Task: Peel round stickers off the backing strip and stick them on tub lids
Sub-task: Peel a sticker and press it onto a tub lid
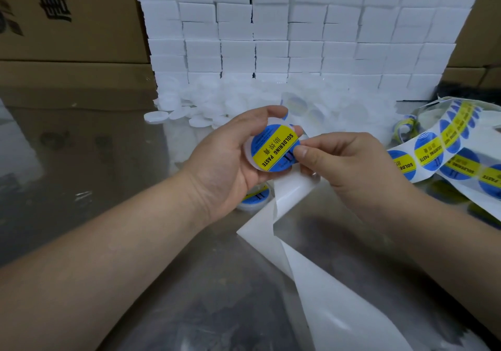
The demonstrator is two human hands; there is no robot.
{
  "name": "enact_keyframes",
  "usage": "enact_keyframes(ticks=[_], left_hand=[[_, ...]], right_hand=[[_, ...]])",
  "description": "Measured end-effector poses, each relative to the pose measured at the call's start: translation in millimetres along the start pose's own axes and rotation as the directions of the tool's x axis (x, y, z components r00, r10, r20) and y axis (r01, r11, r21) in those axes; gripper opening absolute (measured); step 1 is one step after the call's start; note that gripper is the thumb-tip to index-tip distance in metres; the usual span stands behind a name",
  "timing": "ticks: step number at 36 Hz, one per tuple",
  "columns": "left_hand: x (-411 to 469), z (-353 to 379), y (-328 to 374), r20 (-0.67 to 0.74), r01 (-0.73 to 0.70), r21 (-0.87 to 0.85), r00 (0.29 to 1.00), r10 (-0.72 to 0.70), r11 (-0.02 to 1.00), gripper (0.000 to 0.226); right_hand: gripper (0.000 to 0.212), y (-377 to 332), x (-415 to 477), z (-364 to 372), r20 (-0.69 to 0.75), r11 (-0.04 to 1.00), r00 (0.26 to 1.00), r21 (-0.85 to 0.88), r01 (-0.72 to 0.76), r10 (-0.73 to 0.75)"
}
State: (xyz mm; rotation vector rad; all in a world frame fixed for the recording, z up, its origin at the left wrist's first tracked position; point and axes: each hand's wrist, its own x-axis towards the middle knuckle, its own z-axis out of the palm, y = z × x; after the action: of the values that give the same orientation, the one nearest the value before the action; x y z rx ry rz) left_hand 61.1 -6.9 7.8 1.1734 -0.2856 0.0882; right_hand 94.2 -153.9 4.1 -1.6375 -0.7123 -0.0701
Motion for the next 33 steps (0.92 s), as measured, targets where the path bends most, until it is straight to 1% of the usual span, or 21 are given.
enact_keyframes(ticks=[2,7,12,15,23,33], left_hand=[[-0.3,0.0,-1.0,0.001,-0.016,0.039,1.0,0.016,0.999,0.032],[-0.3,-0.6,-3.7,-0.007,-0.026,0.103,1.0,0.027,0.994,0.025],[-0.6,-0.6,-6.1,-0.013,-0.042,0.14,0.999,0.044,0.989,0.028],[-0.7,-0.1,-6.6,-0.02,-0.047,0.153,0.999,0.05,0.987,0.029],[-0.3,0.7,-7.1,-0.034,-0.059,0.184,0.997,0.066,0.981,0.028],[-0.2,-1.4,-9.0,-0.021,-0.069,0.225,0.997,0.076,0.972,0.028]], right_hand=[[0.025,-0.6,-0.4,0.0,0.007,1.0,1.0,0.003,-0.003,0.003],[0.025,1.1,0.0,0.3,-0.004,1.0,1.0,-0.018,-0.004,0.004],[0.029,3.3,1.6,-0.2,-0.017,0.999,1.0,-0.033,-0.006,0.005],[0.03,4.4,2.3,-0.4,-0.025,0.999,1.0,-0.047,-0.005,0.004],[0.025,6.8,3.1,-1.2,-0.043,0.996,0.999,-0.085,-0.008,0.005],[0.033,6.0,2.8,-1.0,-0.059,0.993,0.998,-0.119,-0.02,0.014]])
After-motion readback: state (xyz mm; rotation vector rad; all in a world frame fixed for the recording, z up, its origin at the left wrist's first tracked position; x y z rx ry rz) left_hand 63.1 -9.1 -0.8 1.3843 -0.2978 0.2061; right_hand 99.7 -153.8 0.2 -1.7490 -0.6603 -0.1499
